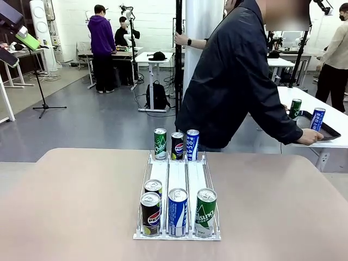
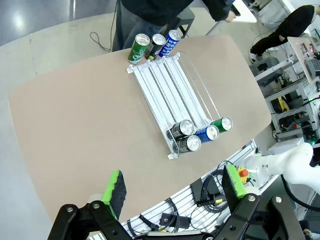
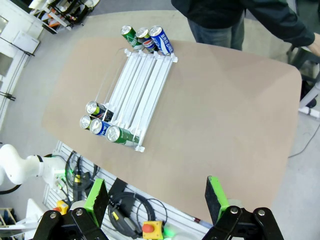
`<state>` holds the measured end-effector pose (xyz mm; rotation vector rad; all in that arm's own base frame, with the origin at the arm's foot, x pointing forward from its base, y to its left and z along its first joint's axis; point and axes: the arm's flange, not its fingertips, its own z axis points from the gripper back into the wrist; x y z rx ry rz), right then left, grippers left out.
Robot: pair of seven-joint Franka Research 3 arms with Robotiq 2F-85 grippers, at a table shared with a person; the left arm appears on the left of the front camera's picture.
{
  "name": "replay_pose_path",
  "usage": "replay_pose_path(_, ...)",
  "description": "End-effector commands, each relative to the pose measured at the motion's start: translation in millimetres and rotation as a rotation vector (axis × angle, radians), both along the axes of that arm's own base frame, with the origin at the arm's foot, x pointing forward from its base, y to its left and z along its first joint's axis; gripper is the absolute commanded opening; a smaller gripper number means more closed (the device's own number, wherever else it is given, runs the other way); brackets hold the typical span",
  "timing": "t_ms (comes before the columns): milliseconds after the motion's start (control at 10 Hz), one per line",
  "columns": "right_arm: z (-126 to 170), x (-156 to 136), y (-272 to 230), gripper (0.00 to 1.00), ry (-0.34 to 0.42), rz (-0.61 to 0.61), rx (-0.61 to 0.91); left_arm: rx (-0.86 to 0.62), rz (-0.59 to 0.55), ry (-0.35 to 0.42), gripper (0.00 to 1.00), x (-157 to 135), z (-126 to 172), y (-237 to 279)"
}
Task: Retrieve and hand over the desired beverage to the person.
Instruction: Place the picked can on the Handle tray extended by the person.
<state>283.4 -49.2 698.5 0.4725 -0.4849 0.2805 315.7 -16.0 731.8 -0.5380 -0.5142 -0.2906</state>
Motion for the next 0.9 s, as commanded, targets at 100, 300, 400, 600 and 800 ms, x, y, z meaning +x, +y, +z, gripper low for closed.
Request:
replay_pose_path(100,-0.9,-0.1,0.6,1.0,-0.004,0.018,0.019,-0.002,0.0,0.0,1.0,-0.7,1.3,-0.2)
replay_pose_path(300,-0.9,-0.1,0.6,1.0,-0.004,0.018,0.019,-0.002,0.0,0.0,1.0,-0.7,1.3,-0.2)
replay_pose_path(400,-0.9,-0.1,0.6,1.0,-0.004,0.018,0.019,-0.002,0.0,0.0,1.0,-0.7,1.3,-0.2)
replay_pose_path(600,-0.9,-0.1,0.6,1.0,-0.004,0.018,0.019,-0.002,0.0,0.0,1.0,-0.7,1.3,-0.2)
replay_pose_path(800,-0.9,-0.1,0.6,1.0,-0.004,0.018,0.019,-0.002,0.0,0.0,1.0,-0.7,1.3,-0.2)
